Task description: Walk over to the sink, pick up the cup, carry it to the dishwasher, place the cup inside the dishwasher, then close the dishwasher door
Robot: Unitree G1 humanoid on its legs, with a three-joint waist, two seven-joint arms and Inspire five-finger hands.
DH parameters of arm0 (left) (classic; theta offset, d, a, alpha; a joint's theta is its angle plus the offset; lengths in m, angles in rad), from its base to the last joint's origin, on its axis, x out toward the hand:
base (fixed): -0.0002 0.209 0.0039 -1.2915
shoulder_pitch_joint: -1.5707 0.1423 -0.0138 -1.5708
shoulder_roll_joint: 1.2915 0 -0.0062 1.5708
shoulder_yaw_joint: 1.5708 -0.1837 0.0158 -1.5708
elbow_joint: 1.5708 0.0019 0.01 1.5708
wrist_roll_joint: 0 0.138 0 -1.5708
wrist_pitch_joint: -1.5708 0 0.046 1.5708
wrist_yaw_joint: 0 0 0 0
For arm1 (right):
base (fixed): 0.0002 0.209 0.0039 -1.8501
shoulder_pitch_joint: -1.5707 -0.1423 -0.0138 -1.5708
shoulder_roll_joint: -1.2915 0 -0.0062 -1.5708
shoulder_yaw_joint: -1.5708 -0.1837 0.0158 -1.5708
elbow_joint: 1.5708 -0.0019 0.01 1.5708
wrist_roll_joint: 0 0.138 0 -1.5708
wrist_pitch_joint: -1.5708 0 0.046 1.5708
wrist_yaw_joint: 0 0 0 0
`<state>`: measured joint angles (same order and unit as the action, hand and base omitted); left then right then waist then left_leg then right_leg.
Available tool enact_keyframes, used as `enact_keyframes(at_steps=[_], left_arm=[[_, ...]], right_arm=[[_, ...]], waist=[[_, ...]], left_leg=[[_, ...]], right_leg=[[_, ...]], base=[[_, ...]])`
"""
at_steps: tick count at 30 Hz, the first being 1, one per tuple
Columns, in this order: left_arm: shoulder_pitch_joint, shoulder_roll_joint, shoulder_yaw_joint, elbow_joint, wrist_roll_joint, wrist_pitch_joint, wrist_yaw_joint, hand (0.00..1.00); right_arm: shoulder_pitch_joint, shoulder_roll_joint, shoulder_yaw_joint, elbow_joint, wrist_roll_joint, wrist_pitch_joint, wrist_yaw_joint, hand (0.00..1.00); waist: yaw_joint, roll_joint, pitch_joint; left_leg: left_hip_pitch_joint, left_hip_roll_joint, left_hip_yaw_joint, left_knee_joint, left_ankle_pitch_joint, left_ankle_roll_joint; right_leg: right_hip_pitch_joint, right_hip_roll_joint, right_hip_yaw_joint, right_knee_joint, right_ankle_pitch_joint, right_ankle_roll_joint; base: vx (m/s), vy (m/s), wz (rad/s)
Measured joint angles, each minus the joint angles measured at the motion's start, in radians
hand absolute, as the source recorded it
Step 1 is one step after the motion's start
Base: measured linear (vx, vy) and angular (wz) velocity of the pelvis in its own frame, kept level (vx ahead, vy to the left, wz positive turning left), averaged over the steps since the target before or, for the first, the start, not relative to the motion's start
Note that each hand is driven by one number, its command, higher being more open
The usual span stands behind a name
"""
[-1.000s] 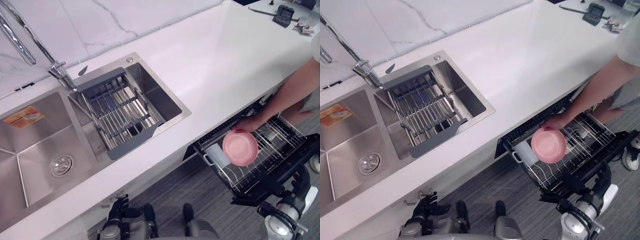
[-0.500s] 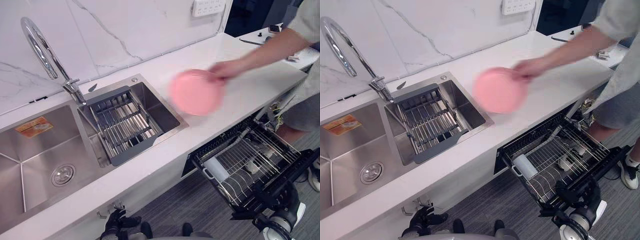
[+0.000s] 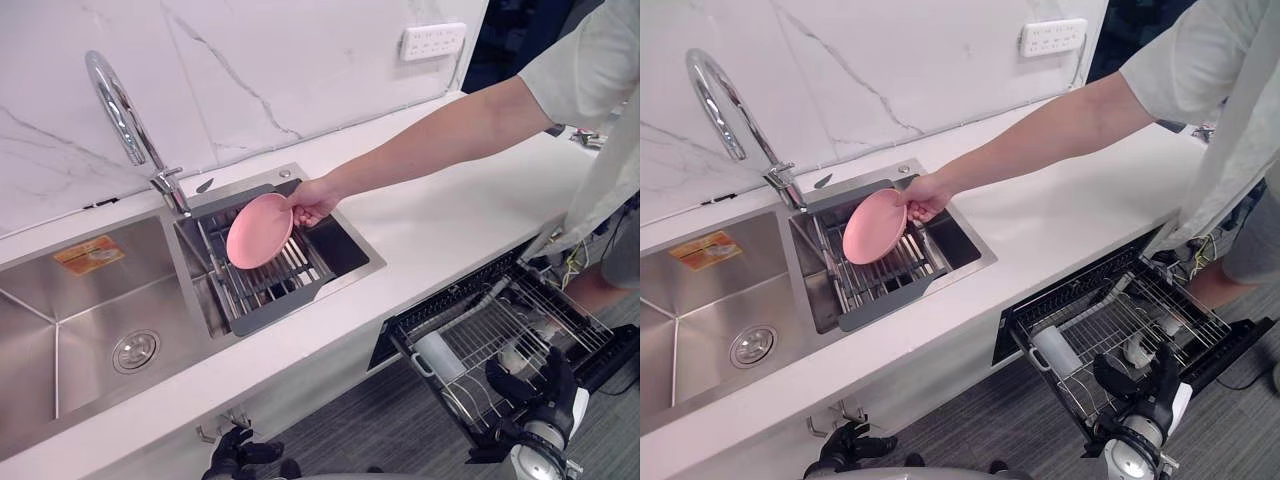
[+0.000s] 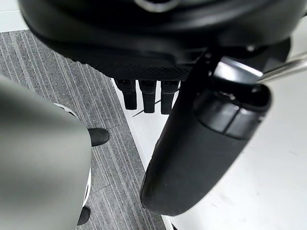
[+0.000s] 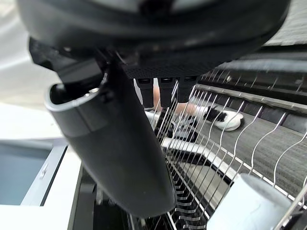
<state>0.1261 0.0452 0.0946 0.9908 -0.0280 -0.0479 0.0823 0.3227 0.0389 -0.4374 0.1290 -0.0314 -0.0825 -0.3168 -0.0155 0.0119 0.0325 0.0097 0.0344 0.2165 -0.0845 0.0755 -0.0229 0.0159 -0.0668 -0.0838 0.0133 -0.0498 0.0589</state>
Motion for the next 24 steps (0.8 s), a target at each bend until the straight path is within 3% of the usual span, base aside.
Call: enact_keyframes(at_steps=[10, 16, 24], left_arm=[[-0.032, 0.036, -0.103, 0.039, 0.032, -0.023, -0.019, 0.90], [-0.031, 0.040, -0.105, 0.039, 0.052, -0.063, -0.035, 0.90], [-0.026, 0.041, -0.104, 0.039, 0.059, -0.097, -0.014, 0.90]], right_arm=[[-0.008, -0.047, 0.082, -0.176, -0.134, -0.019, 0.017, 0.90], [-0.010, -0.064, 0.127, -0.284, -0.235, -0.035, 0.009, 0.90], [0.030, -0.130, 0.129, -0.324, -0.233, -0.036, 0.012, 0.90]], waist=[[0.000, -0.005, -0.004], [0.003, -0.012, -0.001], [0.001, -0.025, 0.008]], left_leg=[[-0.011, -0.025, -0.098, -0.002, 0.011, 0.009], [-0.026, -0.045, -0.170, -0.002, 0.022, 0.013], [-0.054, -0.048, -0.262, -0.002, 0.050, 0.005]], right_leg=[[0.037, -0.018, -0.089, -0.011, -0.017, 0.012], [0.061, -0.022, -0.162, -0.017, -0.026, 0.019], [0.069, -0.024, -0.250, 0.017, -0.051, 0.010]], base=[[0.01, 0.003, 0.28], [0.00, -0.009, 0.39], [-0.05, -0.023, 0.34]])
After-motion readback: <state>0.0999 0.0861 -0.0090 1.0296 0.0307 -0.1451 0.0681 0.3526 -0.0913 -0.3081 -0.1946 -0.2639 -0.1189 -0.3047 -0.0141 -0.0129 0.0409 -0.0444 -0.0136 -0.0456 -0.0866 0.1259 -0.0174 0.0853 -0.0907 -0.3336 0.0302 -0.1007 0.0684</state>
